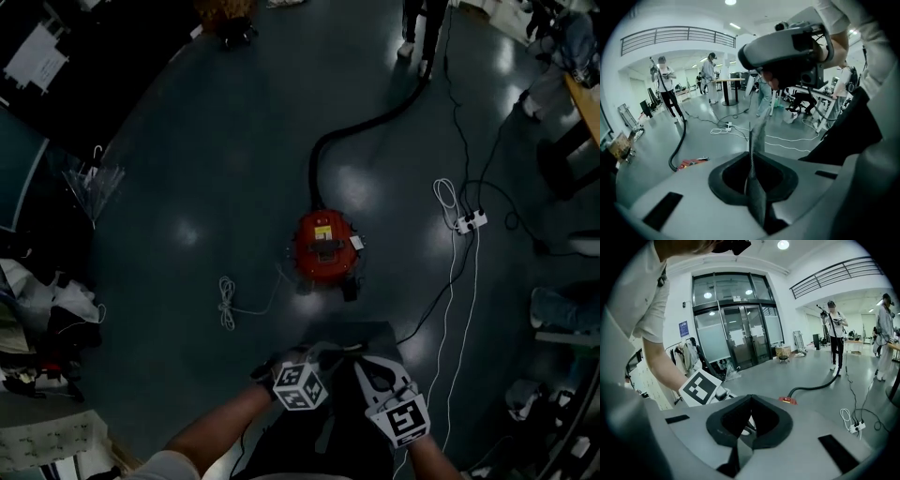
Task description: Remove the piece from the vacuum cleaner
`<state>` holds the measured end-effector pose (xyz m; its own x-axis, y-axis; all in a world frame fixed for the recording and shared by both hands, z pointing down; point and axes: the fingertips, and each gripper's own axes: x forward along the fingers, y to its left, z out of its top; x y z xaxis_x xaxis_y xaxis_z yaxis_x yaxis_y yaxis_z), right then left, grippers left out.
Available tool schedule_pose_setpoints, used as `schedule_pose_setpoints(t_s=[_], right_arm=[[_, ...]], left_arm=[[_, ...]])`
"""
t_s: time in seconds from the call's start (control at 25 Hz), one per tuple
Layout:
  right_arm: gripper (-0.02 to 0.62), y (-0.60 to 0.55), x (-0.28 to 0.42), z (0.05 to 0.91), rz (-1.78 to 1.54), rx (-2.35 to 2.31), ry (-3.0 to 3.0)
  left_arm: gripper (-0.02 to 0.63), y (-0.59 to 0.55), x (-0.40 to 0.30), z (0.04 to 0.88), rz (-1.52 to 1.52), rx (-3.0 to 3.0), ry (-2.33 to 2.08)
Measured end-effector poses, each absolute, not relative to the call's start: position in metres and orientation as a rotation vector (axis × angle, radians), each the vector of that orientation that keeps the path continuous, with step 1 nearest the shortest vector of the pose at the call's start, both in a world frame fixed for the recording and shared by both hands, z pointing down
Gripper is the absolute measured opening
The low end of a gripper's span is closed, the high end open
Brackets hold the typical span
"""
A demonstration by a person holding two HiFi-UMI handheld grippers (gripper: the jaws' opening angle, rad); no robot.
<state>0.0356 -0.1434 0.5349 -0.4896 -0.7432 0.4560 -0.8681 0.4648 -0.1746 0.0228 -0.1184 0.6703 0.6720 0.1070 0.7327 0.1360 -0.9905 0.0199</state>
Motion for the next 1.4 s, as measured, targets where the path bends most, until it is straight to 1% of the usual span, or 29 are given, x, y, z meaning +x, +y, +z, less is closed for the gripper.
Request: schedule_pose_setpoints(t_s=[0.12,0.24,0.48,0.84,1.4], right_arm=[[0.017,-0.117,0.017,0.467,0.559,1.4,-2.428],[0.017,-0.093,0.002,0.413,0.547,1.422,-2.439],[0.015,-0.065,-0.012,0.348,0.477,1.474,-2.418],[0.015,-0.038,-0.032,0.318,0.4,1.449,-2.446],[0.015,-0.037,-0.023,0.308,0.396,1.435,-2.448]], left_arm=[[0.029,-0.092,0.008,0.594,-1.19,-2.828,-0.252],[0.029,-0.067,-0.008,0.535,-1.149,-2.83,-0.295],[0.029,-0.035,-0.029,0.473,-1.109,-2.819,-0.316],[0.029,-0.004,-0.032,0.436,-1.076,-2.799,-0.331],[0.029,0.0,-0.018,0.429,-1.08,-2.791,-0.313]])
